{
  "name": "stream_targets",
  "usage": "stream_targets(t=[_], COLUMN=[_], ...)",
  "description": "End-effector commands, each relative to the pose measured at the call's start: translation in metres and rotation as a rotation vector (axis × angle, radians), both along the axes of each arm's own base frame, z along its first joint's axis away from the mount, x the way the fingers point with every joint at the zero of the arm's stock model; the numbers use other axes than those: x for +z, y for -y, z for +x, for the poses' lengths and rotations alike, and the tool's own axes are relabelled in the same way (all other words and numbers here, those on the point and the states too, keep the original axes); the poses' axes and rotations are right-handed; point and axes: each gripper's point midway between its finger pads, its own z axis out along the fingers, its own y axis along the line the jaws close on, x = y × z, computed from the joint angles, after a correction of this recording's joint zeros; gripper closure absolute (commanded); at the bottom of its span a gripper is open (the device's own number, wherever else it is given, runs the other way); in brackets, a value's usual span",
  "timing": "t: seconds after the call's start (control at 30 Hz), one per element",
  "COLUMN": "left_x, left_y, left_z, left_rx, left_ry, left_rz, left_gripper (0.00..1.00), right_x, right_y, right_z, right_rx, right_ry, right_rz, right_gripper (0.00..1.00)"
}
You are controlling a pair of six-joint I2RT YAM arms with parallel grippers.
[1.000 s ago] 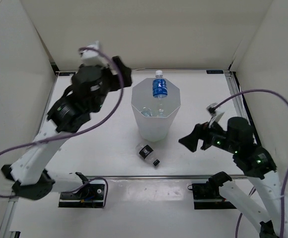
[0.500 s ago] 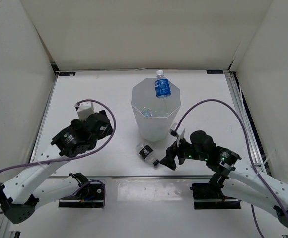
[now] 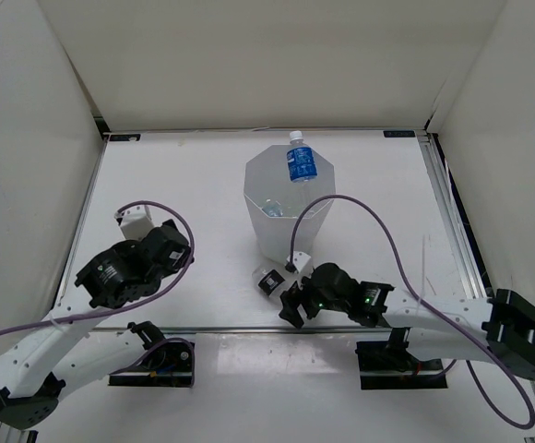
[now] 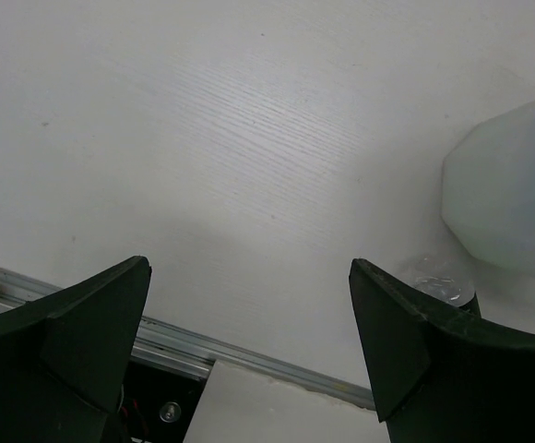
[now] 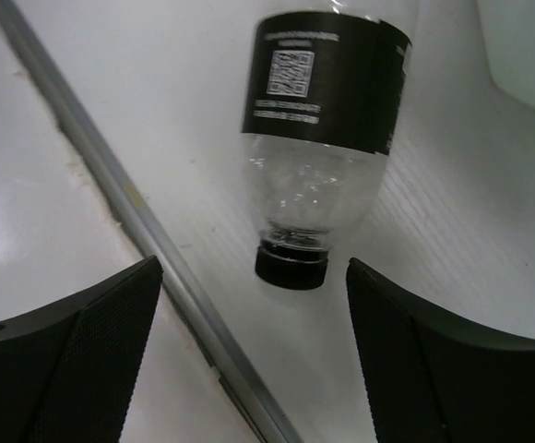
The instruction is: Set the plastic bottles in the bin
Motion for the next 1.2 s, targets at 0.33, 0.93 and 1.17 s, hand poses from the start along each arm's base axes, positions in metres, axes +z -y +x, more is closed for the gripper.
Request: stream_targets(t=[0.33,0.93,1.17], left_x=[-0.014,-0.013,-0.019], left_y=[-0.016,-0.024,-0.016], left_z=[-0.022,-0.015,-0.004], left_rx=[0.009,0.056,0.031], left_ry=[-0.047,0.013,0.006], left_rz=[0.000,0.012,0.056], left_gripper=[0.00,0.00,0.00], right_x=[-0.001,0.272,0.336], right_y=[-0.023,0.038,-0.007], right_z=[0.015,0.012,0.064], right_rx=[-0.065,-0.259,-0.296], right_ry=[-0.023,0.242,0.373], right_rz=[-0.019,0.219,0.196], right_gripper=[0.77,1.00,0.98])
